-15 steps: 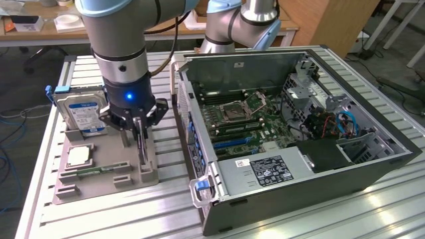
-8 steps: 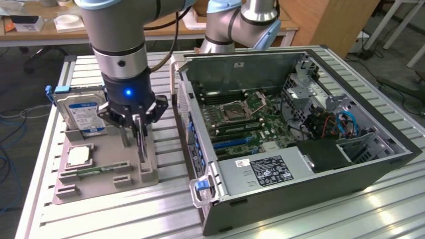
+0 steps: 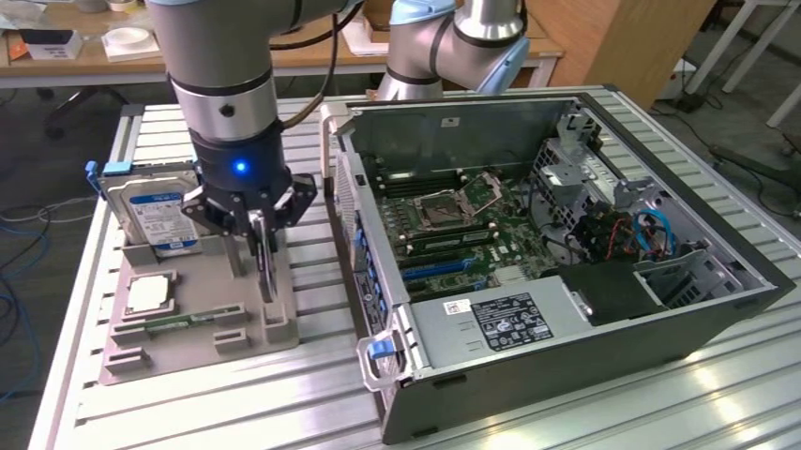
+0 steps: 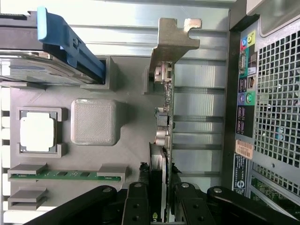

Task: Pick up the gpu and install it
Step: 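Pick up the gpu and move the gpu toward the slot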

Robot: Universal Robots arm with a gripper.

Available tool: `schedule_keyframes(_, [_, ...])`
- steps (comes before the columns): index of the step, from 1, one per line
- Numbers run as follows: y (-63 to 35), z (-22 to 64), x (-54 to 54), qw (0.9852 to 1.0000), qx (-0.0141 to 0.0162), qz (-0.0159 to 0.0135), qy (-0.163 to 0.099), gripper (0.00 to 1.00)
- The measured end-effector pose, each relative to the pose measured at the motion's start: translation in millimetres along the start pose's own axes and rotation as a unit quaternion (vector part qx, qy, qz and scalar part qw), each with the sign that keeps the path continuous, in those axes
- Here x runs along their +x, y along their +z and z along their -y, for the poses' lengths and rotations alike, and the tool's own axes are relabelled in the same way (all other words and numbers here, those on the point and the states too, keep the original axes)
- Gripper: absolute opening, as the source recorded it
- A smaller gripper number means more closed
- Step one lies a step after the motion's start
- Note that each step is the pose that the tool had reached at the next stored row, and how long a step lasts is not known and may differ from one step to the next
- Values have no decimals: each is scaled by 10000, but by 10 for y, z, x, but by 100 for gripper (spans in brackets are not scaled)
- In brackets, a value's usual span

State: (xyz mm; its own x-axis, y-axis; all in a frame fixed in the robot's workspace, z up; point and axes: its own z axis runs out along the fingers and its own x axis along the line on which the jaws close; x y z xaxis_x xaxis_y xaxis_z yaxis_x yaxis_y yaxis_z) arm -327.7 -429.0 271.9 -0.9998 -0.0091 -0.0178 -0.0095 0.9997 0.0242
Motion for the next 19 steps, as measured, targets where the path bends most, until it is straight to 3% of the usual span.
schedule_keyframes(9, [-110,-2,-2,10000,-4,0,0,27])
schedule_keyframes(19, [-113,-2,-5,10000,-10,-1,0,27])
